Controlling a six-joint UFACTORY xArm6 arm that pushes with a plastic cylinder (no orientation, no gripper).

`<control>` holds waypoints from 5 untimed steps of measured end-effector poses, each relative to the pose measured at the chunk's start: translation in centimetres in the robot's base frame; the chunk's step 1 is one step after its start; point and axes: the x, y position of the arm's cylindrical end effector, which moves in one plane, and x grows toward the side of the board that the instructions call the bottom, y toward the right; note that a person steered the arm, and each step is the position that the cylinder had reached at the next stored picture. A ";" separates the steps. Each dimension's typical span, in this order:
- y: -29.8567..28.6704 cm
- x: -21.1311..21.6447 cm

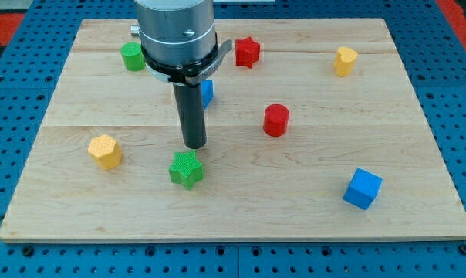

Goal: Move green star slightly right

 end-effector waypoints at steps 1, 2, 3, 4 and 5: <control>-0.7 2.7; -3.5 5.3; -6.1 7.8; -7.3 9.0; -7.3 9.0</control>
